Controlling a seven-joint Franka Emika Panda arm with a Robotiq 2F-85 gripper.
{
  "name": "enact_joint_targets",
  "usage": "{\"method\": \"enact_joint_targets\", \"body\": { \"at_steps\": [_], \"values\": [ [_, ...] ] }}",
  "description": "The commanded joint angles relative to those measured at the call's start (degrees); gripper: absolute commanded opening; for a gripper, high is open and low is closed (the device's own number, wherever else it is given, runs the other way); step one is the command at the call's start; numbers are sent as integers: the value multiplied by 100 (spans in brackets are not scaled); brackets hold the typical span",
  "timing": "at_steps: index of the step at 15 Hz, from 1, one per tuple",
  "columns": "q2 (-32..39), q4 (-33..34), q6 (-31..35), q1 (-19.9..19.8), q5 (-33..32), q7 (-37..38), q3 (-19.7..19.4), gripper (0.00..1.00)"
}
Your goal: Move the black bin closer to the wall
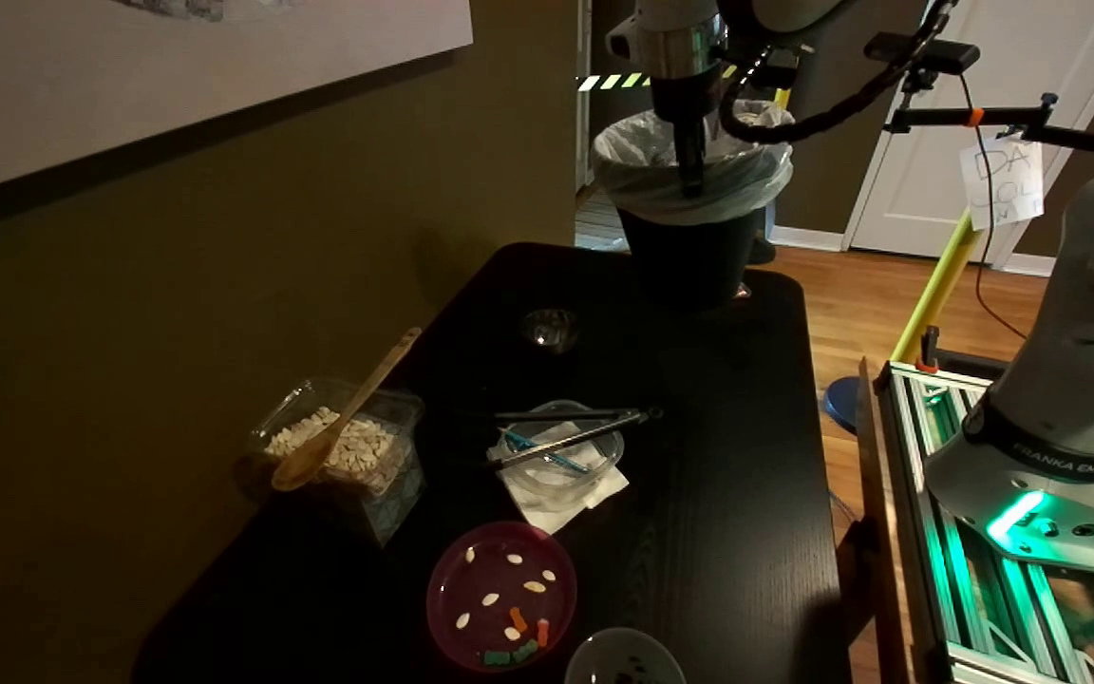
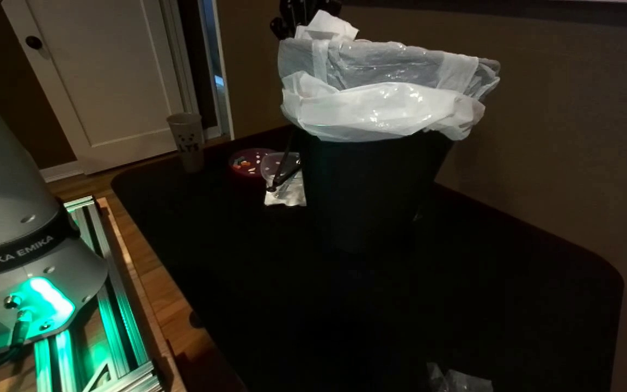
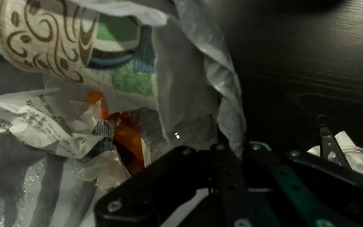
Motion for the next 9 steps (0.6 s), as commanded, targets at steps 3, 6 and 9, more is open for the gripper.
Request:
{"method": "enact_joint_targets", "body": {
  "at_steps": [3, 6, 9],
  "values": [
    [-22, -154, 817, 94, 316, -482, -26, 1],
    [-28, -179, 1528, 211, 174, -745, 161, 1],
    [71, -100, 2257, 378, 373, -1185, 207, 1]
  ]
}}
